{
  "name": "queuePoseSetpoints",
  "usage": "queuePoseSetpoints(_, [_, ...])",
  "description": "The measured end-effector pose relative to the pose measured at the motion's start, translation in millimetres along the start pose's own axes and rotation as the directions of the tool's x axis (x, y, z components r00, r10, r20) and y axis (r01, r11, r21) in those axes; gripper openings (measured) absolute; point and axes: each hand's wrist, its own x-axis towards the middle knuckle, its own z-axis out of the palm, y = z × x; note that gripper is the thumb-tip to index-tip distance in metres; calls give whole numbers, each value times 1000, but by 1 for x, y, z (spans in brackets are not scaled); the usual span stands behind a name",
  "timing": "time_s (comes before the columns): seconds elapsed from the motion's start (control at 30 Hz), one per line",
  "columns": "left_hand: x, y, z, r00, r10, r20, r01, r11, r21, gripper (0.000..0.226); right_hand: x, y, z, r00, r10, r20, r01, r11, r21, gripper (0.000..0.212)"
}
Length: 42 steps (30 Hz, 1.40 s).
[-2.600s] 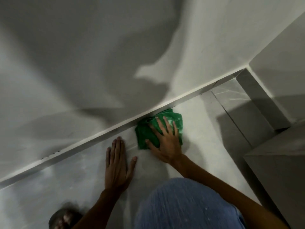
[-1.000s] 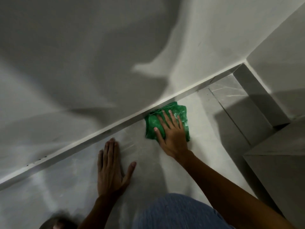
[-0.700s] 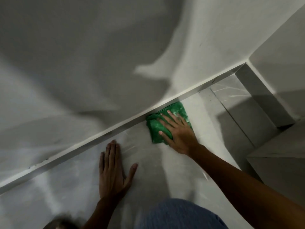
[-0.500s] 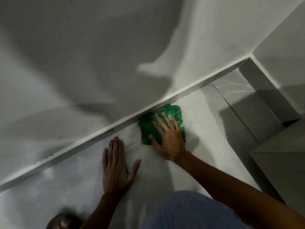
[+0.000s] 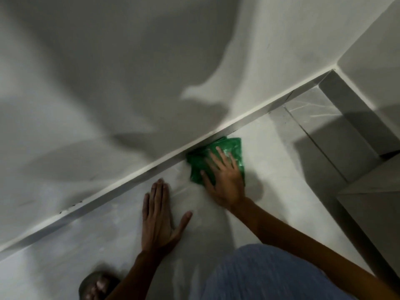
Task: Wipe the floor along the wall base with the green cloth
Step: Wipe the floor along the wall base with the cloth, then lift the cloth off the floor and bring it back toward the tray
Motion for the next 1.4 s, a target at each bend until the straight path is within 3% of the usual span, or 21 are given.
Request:
queuePoseSetpoints(0.13, [-8,-8,-7,1000,13,7,-12,995,-103,109,-4,-10,-2,959,-214,187,188,971,145,45])
queuePoseSetpoints(0.23, [-13,-13,-13,1000,10,-7,-11,984,-177,108,-14,-2,-18,918,-278,285,214,948,236,49])
queuePoseSetpoints(0.3, [-16,-13,-13,1000,-2,-7,1,982,-191,106,-32,-4,-26,906,-240,348,129,941,312,51])
queuePoseSetpoints(0.37, [-7,-3,-20,1000,-22,19,25,979,-203,105,-50,-8,-41,923,-99,373,-78,899,430,45])
queuePoseSetpoints(0.43, [6,11,-30,1000,18,24,-13,981,-192,105,-60,-17,-61,874,125,469,-407,716,568,36])
queuePoseSetpoints(0.47, [13,17,-38,998,62,26,-56,980,-190,105,-59,-21,-75,812,227,538,-564,547,619,36])
queuePoseSetpoints(0.53, [25,30,-60,990,127,53,-115,975,-191,105,-54,-21,-102,699,371,611,-709,253,658,36])
queuePoseSetpoints(0.67, [29,58,-122,967,211,142,-181,963,-199,109,-43,-24,-166,574,503,646,-699,-109,707,40])
queuePoseSetpoints(0.83, [28,117,-221,941,280,190,-242,950,-200,109,-28,-67,-282,534,558,636,-579,-307,755,49])
queuePoseSetpoints(0.97, [29,192,-304,914,371,164,-328,914,-238,101,-33,-104,-386,514,596,617,-486,-390,782,54])
queuePoseSetpoints(1.07, [31,255,-361,863,478,166,-423,862,-281,94,-48,-120,-465,451,660,601,-384,-465,798,53])
queuePoseSetpoints(1.23, [28,362,-417,747,630,213,-559,768,-312,90,-92,-112,-580,253,811,528,-291,-456,841,49])
queuePoseSetpoints(1.3, [23,403,-418,673,709,210,-633,699,-333,88,-117,-99,-617,166,868,467,-278,-414,867,51])
queuePoseSetpoints(1.4, [12,463,-410,618,739,269,-654,672,-346,87,-158,-72,-661,50,921,387,-242,-365,899,48])
